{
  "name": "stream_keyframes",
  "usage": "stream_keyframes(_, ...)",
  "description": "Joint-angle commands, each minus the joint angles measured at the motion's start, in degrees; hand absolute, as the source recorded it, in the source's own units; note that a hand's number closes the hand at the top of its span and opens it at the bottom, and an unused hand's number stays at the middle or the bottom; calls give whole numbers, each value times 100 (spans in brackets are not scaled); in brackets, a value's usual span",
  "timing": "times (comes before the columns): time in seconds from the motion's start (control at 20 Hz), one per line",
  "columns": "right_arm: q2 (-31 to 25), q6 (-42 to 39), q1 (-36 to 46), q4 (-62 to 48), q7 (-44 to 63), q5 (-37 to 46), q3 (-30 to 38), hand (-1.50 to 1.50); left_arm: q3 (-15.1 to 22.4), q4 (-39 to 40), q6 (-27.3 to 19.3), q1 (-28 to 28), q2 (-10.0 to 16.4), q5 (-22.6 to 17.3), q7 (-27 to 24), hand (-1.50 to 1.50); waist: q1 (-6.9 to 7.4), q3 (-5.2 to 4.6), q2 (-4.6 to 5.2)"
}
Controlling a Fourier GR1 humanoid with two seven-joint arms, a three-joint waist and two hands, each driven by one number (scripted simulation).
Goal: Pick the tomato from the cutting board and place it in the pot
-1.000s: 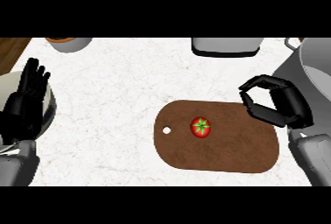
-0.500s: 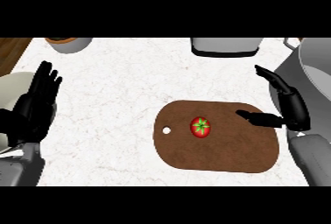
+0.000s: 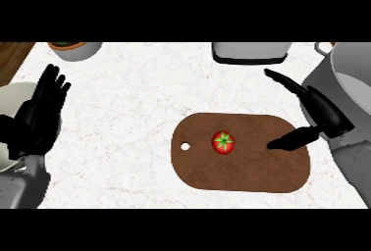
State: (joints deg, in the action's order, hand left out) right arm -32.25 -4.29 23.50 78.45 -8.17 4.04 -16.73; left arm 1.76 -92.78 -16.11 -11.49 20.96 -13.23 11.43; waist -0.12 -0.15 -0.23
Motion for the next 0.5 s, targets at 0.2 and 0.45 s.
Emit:
stream_keyframes(0.2,-72,-1128,656,781,2302,634,-1105,-150,-69,135,187,161,-60,-25,-232,0,33,2,3)
stream_keyframes(0.45,678,-1474,867,733,3353,736,-1417,-150,51,-130,-45,-79,-175,195,157,0,48,13,10)
